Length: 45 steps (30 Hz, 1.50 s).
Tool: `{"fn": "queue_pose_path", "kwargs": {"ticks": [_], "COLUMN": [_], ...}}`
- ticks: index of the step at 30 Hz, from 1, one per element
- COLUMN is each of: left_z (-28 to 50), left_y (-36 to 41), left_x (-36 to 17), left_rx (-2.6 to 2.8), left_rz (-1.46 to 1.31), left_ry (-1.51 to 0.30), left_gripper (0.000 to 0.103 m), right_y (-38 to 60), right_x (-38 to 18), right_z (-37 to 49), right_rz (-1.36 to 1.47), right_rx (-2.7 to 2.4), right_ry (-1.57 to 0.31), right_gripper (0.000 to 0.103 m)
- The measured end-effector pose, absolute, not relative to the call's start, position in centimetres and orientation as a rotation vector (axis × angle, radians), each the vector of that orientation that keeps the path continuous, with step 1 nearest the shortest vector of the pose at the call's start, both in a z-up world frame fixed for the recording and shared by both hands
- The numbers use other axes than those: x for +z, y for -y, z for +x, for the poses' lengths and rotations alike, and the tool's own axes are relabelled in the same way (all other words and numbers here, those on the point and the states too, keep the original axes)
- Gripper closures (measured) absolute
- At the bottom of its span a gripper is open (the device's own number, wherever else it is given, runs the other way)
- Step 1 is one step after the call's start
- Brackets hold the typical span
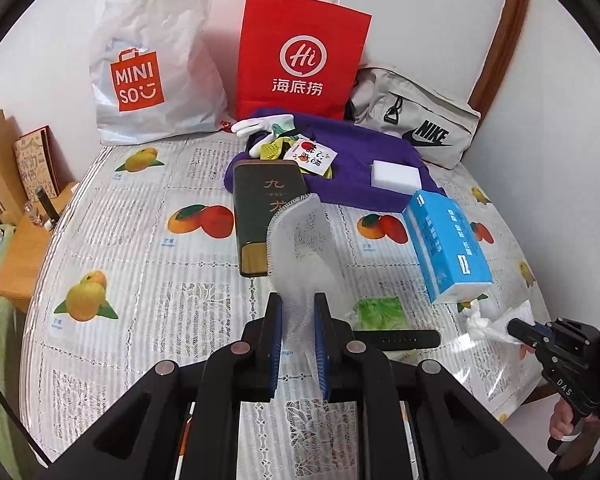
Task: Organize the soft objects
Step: 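Grasp the white mesh bag with the left tool, then carry the mesh bag and tissue over the purple towel with both tools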
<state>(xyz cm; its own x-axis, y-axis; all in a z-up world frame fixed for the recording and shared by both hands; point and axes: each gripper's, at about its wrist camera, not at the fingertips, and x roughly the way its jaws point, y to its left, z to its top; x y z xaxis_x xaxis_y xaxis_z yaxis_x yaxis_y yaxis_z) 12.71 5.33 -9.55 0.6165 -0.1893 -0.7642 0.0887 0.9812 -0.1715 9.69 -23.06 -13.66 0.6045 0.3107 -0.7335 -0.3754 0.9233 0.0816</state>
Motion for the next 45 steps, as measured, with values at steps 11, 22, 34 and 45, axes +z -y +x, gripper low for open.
{"fn": "queue_pose_path", "kwargs": {"ticks": [11,22,34,45], "left_z": [14.1,16.2,19.5,24.0], "left_y": [-6.1,-6.2,-6.4,-7.9], "left_x": [-8.8,-7.5,-6.0,-4.9], "left_rx": [-0.158,-0.166,-0.145,-0.112], "left_rz": [-0.157,-0.17,-0.175,-0.189], "left_ry": [-0.88,-0.861,-0.847,-0.839], "left_gripper": [0.089,0.089,0.089,0.089], "right_y": [22.5,22.9,24.0,23.9], "right_x": [-12.5,-10.1,-7.7,-4.9], "right_z": [10.6,11.8,15.7,21.5], "right_rz": [-0.085,-0.085,-0.083,-0.102], "right_rx": [0.416,0.417,0.376,0.332], "right_ry": [-0.822,-0.773,-0.729,-0.648], "right_gripper": [0.099,0.099,0.099,0.099]}}
